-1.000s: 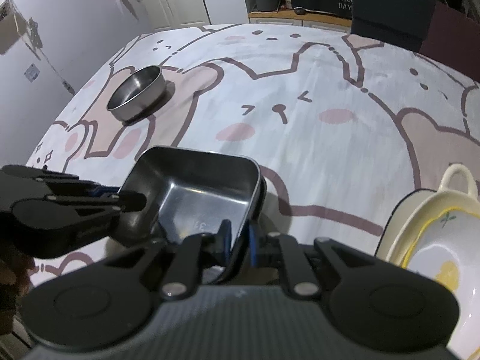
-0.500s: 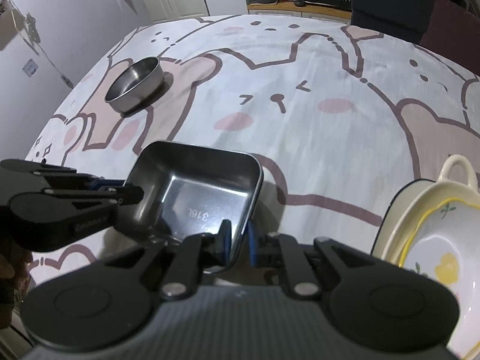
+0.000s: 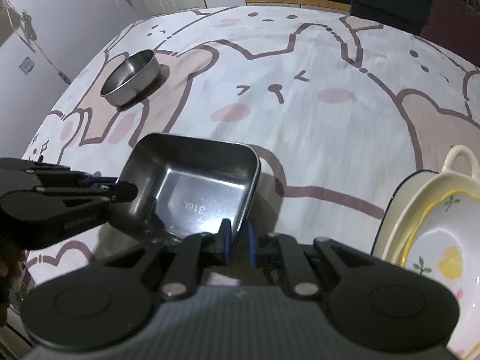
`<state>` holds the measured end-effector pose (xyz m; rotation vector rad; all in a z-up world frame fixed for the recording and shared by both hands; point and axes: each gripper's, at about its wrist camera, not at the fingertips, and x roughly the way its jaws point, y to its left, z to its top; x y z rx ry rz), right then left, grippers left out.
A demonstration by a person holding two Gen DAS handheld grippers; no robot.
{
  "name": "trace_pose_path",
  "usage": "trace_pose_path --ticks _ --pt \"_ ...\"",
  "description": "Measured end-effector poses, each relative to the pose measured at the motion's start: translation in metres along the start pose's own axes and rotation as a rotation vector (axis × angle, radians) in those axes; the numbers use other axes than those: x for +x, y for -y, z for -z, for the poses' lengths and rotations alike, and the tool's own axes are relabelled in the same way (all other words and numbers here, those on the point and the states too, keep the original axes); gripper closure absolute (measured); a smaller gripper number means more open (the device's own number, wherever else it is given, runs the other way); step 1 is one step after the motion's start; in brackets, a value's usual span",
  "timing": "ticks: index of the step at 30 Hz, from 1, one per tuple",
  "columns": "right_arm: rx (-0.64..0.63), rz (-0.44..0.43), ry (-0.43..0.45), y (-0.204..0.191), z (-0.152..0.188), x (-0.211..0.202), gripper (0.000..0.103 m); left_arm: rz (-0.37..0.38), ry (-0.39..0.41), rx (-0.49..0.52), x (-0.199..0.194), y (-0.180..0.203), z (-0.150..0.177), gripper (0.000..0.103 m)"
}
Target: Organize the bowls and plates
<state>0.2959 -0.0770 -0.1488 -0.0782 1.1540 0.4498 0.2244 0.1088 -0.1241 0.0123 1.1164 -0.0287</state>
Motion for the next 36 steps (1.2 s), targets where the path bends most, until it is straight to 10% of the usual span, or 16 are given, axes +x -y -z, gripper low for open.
trace_pose_path --ticks 29,36 --pt "0.046 -0.03 -0.006 0.006 0.004 -0.002 0.086 0.023 -0.018 0.004 0.0 -0.001 0.003 0.092" --pt "0.04 -0.011 0.012 0.005 0.005 -0.005 0.068 0.038 -0.006 -0.018 -0.01 -0.003 0.004 0.059"
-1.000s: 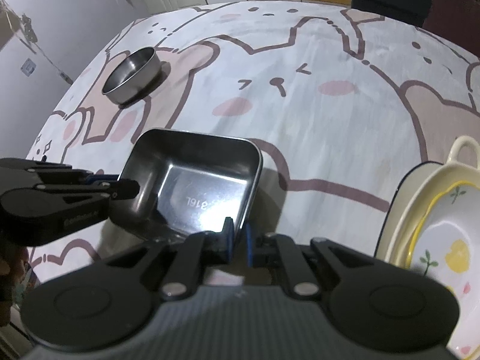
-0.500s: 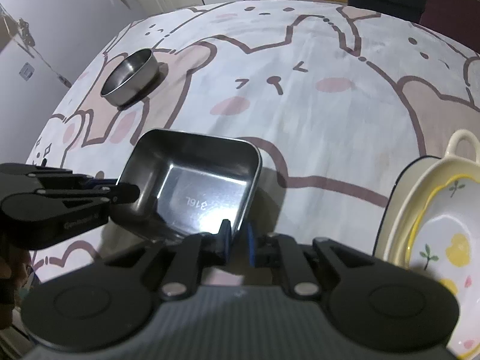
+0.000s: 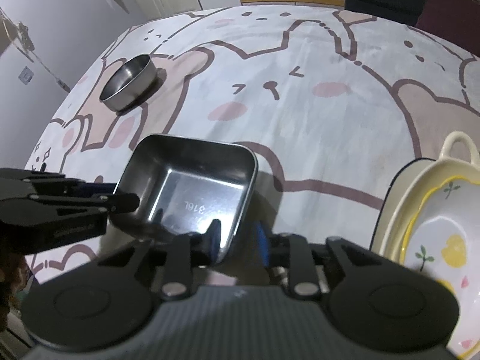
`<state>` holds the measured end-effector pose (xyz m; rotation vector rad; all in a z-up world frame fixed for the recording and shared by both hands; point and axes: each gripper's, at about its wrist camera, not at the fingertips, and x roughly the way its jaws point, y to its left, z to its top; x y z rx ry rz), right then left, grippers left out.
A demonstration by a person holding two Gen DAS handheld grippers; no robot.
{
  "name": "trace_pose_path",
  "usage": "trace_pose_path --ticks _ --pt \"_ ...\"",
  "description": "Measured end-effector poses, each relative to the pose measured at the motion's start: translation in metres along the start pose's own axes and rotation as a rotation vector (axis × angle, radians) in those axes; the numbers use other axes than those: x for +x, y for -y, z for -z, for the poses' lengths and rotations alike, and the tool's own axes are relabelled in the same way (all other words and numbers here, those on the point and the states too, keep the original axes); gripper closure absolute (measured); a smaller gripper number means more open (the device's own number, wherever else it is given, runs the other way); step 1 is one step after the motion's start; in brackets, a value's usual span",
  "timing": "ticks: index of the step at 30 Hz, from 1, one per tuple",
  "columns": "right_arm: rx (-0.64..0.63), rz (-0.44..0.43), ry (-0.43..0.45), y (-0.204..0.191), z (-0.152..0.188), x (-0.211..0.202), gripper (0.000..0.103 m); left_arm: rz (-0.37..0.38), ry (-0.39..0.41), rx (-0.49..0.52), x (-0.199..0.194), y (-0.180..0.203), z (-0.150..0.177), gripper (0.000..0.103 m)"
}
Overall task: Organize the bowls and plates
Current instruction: 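Open both grippers to release the smaller steel tray, then move both grippers to the small round steel bowl and grip its rim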
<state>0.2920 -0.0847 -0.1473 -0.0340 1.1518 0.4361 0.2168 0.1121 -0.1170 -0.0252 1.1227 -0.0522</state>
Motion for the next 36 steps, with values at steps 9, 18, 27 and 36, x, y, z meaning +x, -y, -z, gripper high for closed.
trace_pose_path --ticks 9,18,27,36 --pt "0.001 0.006 0.041 0.001 0.005 -0.013 0.045 0.017 0.036 -0.024 -0.014 -0.003 0.004 0.022" --pt "0.002 0.006 0.1 0.003 0.012 -0.037 0.018 0.024 0.117 -0.045 -0.039 -0.006 0.01 0.001" --pt "-0.078 0.061 0.241 -0.006 0.015 -0.076 0.0 -0.004 0.272 -0.173 -0.068 -0.037 0.018 0.0" --pt "-0.119 0.035 0.332 -0.013 -0.059 -0.076 0.0 -0.035 0.331 -0.481 -0.06 -0.103 0.007 0.0"
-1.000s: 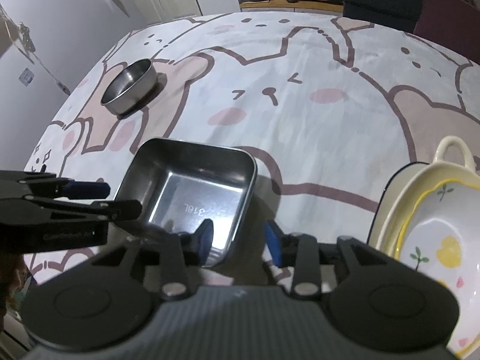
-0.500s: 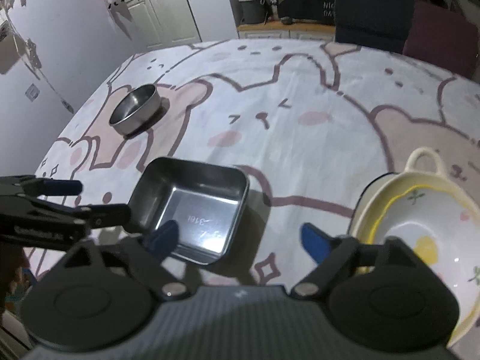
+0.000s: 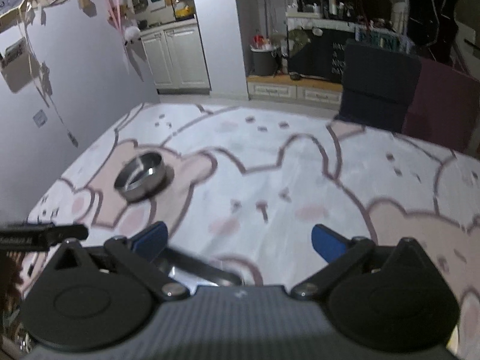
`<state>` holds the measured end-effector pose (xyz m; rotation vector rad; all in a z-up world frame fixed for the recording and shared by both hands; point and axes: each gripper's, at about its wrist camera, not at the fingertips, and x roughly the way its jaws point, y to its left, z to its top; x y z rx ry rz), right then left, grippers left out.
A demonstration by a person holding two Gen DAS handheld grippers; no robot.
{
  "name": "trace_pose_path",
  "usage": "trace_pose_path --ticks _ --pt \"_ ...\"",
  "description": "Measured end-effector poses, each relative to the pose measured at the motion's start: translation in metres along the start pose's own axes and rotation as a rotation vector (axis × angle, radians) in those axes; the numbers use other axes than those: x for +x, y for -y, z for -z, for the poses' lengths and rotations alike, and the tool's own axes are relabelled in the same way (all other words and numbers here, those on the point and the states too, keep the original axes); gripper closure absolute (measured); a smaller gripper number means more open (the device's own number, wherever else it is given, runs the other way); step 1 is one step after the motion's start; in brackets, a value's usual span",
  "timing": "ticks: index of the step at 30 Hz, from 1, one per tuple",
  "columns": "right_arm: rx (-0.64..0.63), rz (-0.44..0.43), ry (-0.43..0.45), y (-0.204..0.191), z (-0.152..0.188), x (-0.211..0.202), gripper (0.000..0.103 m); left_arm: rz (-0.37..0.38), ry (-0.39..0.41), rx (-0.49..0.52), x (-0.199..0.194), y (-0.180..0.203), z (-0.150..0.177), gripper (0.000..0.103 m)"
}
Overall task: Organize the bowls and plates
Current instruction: 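Move both grippers to the small round steel bowl and grip its rim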
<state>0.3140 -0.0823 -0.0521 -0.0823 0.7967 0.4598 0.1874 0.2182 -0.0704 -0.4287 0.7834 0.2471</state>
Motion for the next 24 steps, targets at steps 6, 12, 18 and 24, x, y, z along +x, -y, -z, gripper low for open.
trace_pose_path --ticks 6,12,18,24 --pt "-0.075 -0.085 -0.007 -0.02 -0.054 0.053 0.0 -0.062 0.033 -0.204 0.032 -0.029 -0.024 0.003" --pt "-0.163 -0.158 -0.028 -0.052 -0.098 0.12 0.017 0.015 0.027 -0.344 0.062 -0.039 -0.034 0.032" --pt "-0.197 -0.242 -0.131 -0.082 -0.116 0.194 0.044 0.066 -0.013 -0.414 0.097 -0.038 -0.038 0.052" --pt "-0.225 -0.294 -0.194 -0.108 -0.122 0.251 0.053 0.035 -0.05 -0.445 0.111 -0.045 -0.037 0.065"
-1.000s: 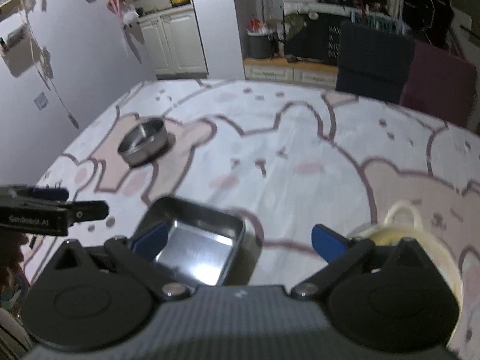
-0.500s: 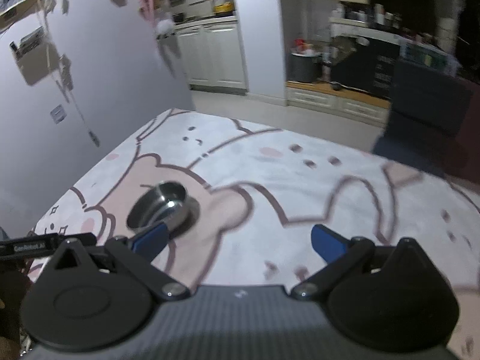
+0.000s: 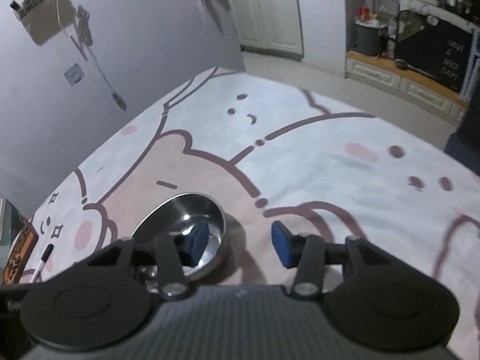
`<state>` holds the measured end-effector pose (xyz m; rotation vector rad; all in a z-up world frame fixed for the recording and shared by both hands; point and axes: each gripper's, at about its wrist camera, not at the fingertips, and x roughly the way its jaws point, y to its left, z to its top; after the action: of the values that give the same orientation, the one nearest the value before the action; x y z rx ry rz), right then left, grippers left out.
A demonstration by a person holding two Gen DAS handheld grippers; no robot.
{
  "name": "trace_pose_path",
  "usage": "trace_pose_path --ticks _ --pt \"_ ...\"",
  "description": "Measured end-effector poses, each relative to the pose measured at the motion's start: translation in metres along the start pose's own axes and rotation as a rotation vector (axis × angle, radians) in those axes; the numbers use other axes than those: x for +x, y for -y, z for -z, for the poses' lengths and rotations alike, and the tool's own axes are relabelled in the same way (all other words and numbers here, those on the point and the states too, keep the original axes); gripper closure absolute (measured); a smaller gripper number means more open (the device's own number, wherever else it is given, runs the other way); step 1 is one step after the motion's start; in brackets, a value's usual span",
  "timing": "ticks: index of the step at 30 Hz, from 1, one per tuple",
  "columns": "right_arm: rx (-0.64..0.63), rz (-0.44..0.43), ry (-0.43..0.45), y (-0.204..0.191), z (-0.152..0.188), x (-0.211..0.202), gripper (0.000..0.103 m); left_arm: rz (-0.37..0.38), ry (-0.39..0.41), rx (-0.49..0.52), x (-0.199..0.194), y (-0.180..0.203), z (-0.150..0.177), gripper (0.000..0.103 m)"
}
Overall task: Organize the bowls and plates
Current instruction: 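Move both grippers to the small round steel bowl and grip its rim, then lift the steel bowl with both grippers and carry it over the steel tray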
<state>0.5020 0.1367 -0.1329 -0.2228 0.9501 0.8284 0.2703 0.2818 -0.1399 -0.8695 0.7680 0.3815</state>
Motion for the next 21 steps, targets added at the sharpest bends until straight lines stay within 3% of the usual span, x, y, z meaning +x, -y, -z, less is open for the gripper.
trace_pose_path --ticks 3,6,7,13,21 --pt "-0.005 -0.02 -0.014 -0.005 -0.004 0.022 0.054 0.041 -0.007 -0.078 0.001 -0.008 -0.001 0.066" --pt "-0.031 -0.046 -0.024 -0.007 -0.006 0.033 0.075 0.044 0.002 -0.048 0.002 -0.002 -0.001 0.073" --pt "-0.033 -0.051 -0.031 -0.009 -0.005 0.036 0.086 0.03 0.006 -0.028 0.003 -0.001 0.0 0.075" --pt "-0.033 -0.008 -0.023 -0.006 0.005 0.025 0.096 0.021 0.027 -0.001 0.001 0.002 -0.001 0.091" --pt "0.016 0.033 0.001 0.001 0.03 -0.016 0.096 0.035 0.018 0.062 -0.009 0.014 0.007 0.091"
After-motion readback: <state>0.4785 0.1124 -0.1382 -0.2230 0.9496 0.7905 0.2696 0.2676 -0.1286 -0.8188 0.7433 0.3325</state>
